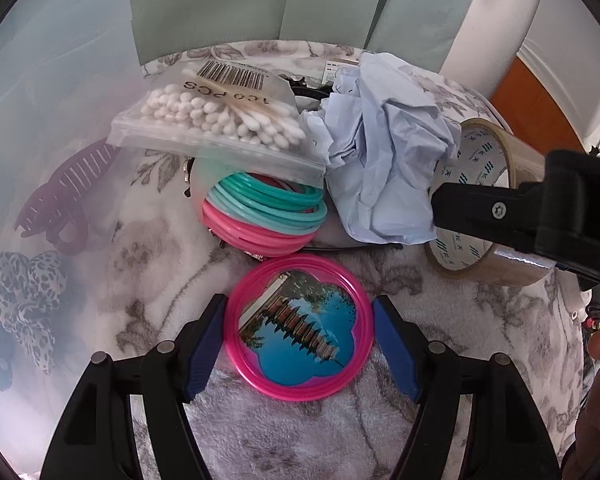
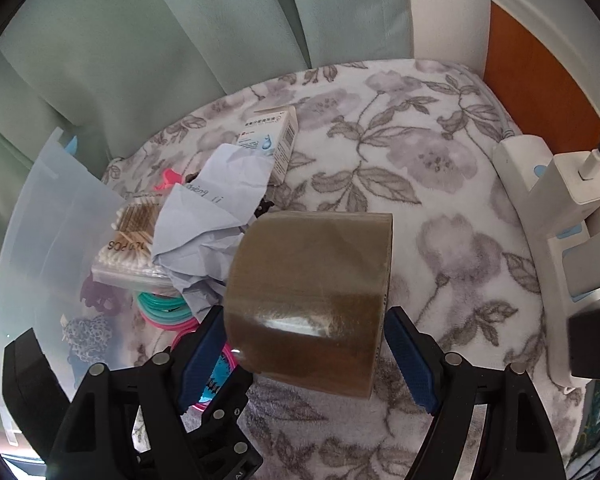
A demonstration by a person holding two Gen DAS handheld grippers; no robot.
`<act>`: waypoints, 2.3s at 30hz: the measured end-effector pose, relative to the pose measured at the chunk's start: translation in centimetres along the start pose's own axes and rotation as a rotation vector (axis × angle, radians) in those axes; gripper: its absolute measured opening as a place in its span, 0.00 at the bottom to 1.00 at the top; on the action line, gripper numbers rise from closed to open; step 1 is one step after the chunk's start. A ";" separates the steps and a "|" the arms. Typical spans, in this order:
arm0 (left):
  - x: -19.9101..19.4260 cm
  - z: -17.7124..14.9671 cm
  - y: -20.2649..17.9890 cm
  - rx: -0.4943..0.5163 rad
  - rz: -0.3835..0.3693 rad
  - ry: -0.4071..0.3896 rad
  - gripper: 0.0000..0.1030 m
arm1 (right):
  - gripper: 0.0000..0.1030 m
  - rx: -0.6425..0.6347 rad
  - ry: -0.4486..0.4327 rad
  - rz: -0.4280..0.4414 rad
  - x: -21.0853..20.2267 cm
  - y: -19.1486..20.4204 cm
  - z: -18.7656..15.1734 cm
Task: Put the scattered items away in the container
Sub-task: 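Grasp the pink round compact with left tool while right tool grasps the brown tape roll, then lift and carry the pink compact and tape roll over the clear box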
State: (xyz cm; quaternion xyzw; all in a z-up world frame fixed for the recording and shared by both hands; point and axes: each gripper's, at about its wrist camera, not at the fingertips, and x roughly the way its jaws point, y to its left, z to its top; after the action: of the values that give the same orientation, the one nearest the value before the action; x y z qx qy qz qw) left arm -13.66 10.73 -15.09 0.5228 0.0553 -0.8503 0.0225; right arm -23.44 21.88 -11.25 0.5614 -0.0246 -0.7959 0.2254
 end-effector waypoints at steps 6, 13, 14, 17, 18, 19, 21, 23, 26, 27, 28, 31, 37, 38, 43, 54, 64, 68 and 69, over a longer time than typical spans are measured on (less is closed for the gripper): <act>0.2 0.3 -0.2 0.003 0.007 -0.006 0.71 | 0.74 0.037 -0.002 -0.026 -0.4 -1.2 -0.1; 0.2 0.6 -0.2 -0.006 0.010 0.003 0.71 | 0.55 0.027 -0.017 -0.012 -1.7 -0.9 -0.2; 0.1 0.6 -0.2 -0.011 0.010 0.004 0.71 | 0.55 0.032 -0.016 -0.008 -1.8 -1.0 -0.3; -0.4 0.3 0.1 -0.015 0.011 0.009 0.71 | 0.55 0.049 -0.017 0.003 -2.2 -1.2 -0.6; -0.5 0.2 0.1 -0.016 0.012 0.011 0.71 | 0.55 0.050 -0.022 0.004 -2.5 -1.2 -0.7; -0.5 0.2 0.1 -0.016 0.011 0.013 0.71 | 0.55 0.050 -0.026 0.004 -2.8 -1.2 -0.8; -0.7 0.1 0.1 -0.016 0.010 0.018 0.71 | 0.55 0.052 -0.033 0.005 -3.4 -1.3 -1.0; -1.0 -0.1 0.2 -0.019 0.007 0.024 0.71 | 0.55 0.065 -0.033 0.012 -3.8 -1.5 -1.2; -2.0 -1.0 0.8 -0.026 0.004 0.028 0.71 | 0.55 0.080 -0.033 0.011 -4.4 -1.7 -1.7; -2.2 -1.0 0.8 -0.028 0.002 0.028 0.71 | 0.55 0.081 -0.036 0.010 -4.6 -1.7 -1.9; -2.4 -1.1 0.9 -0.030 0.001 0.028 0.71 | 0.55 0.081 -0.039 0.011 -4.9 -1.6 -2.1; -3.0 -1.0 0.6 -0.033 -0.009 0.021 0.71 | 0.55 0.078 -0.054 0.020 -5.9 -1.3 -2.6; -5.7 -1.2 0.3 -0.016 -0.033 -0.024 0.71 | 0.55 0.063 -0.098 0.032 -8.5 -0.3 -3.2; -6.2 -1.2 0.3 -0.014 -0.036 -0.034 0.71 | 0.55 0.060 -0.106 0.034 -9.0 -0.2 -3.3; -8.8 -0.7 0.2 -0.008 -0.036 -0.081 0.71 | 0.55 0.049 -0.152 0.049 -11.6 0.4 -3.7; -15.8 1.1 0.9 -0.024 -0.071 -0.220 0.71 | 0.55 0.032 -0.254 0.120 -15.6 2.1 -3.7; -20.0 2.2 1.9 -0.028 -0.091 -0.326 0.71 | 0.55 0.001 -0.296 0.125 -17.7 3.4 -3.5; -21.5 2.2 2.7 -0.039 -0.100 -0.368 0.71 | 0.55 -0.018 -0.305 0.121 -18.3 4.2 -3.5; -21.8 2.2 3.0 -0.043 -0.101 -0.374 0.71 | 0.55 -0.022 -0.308 0.125 -18.6 4.5 -3.5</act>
State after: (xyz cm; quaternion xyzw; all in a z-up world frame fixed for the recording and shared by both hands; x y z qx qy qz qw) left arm -5.44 7.07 5.11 0.3517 0.0946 -0.9313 0.0011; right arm -13.85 25.78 5.16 0.4279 -0.0851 -0.8570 0.2742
